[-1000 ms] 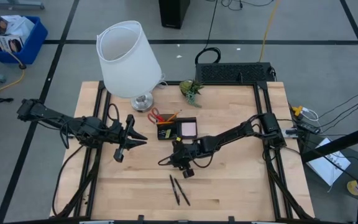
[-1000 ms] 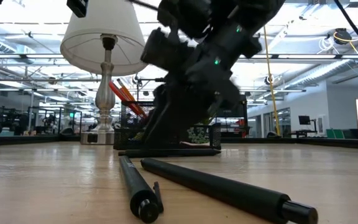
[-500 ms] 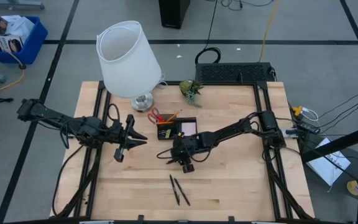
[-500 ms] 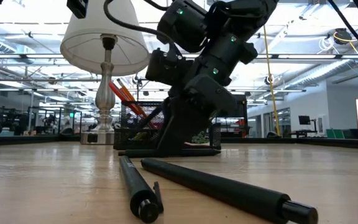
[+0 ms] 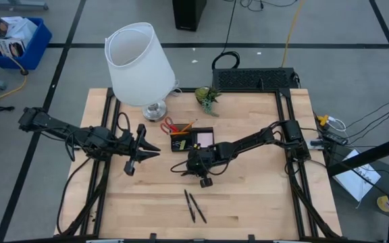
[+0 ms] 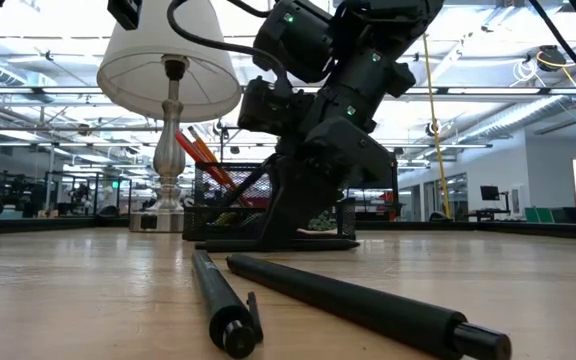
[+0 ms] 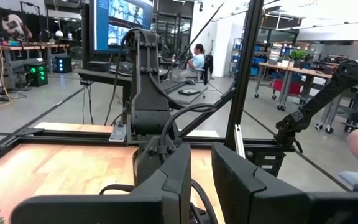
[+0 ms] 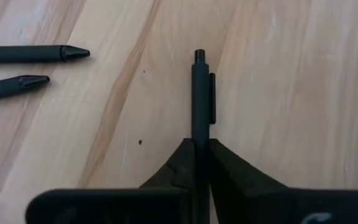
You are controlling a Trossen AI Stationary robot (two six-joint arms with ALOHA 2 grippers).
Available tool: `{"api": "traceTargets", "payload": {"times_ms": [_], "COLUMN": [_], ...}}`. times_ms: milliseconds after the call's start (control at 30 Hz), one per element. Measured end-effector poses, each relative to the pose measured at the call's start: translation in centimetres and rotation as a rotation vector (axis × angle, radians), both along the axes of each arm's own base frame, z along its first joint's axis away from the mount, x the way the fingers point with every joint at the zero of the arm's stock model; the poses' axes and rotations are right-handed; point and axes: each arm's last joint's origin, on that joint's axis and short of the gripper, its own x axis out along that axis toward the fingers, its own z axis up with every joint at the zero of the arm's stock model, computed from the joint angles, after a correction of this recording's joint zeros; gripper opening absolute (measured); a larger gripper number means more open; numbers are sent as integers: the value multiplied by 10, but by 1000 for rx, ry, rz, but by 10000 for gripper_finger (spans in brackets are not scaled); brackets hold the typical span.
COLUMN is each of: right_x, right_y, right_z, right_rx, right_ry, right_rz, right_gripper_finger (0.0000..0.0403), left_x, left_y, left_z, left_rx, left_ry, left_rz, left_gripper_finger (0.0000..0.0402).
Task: Pick and place office supplies into organizer
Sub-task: Put the top black pen into the black desk organizer
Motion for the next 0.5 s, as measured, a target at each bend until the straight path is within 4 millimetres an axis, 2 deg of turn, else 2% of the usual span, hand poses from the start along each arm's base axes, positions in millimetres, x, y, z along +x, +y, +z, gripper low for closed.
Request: {"api": "traceTargets", "payload": {"times_ms": [300, 500], "right_x": [1, 2], "right_y": [0, 0], "right_z": [0, 7], "right_rx": [1, 6], "right_ry": [-11, -57], "right_rz": [0, -2], "right_gripper_finger": [35, 21], "left_x": [0, 0], "left_y": [0, 0], "left_z": [0, -1], "left_rx": [1, 3], "left_ry": [0, 7], "left_rz": [3, 3], "left_gripper_finger": [67, 67]}}
